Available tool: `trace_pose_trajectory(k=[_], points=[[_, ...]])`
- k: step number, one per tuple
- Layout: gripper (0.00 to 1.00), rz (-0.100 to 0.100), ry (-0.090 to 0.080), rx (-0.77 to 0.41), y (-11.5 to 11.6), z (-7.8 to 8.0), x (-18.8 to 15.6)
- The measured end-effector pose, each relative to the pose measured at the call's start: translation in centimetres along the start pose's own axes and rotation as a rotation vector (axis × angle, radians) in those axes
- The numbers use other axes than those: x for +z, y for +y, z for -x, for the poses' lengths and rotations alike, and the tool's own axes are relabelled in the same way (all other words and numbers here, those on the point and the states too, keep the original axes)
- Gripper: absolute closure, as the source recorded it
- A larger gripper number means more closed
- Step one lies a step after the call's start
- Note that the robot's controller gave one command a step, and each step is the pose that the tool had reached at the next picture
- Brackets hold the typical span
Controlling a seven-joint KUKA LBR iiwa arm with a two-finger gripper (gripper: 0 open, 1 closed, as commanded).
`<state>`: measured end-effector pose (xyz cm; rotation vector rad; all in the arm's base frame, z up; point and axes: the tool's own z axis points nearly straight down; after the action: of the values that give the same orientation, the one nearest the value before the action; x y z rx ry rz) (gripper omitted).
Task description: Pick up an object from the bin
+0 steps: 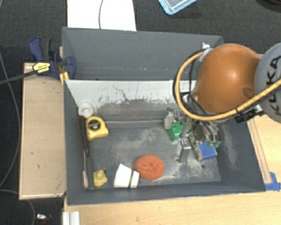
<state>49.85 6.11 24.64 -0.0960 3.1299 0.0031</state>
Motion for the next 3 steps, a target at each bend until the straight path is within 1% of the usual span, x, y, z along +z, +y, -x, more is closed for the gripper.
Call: trace_pose_trajectory(k=[1, 2, 3], points=[[0.00, 0.001, -0.010, -0.022, 1.8, -0.2, 4.5], [0.00, 0.001, -0.017, -0.027, 4.8, -0.4, 7.7], [0.00, 0.002, -0.022, -0.052, 6.5, 0.3, 12.9]])
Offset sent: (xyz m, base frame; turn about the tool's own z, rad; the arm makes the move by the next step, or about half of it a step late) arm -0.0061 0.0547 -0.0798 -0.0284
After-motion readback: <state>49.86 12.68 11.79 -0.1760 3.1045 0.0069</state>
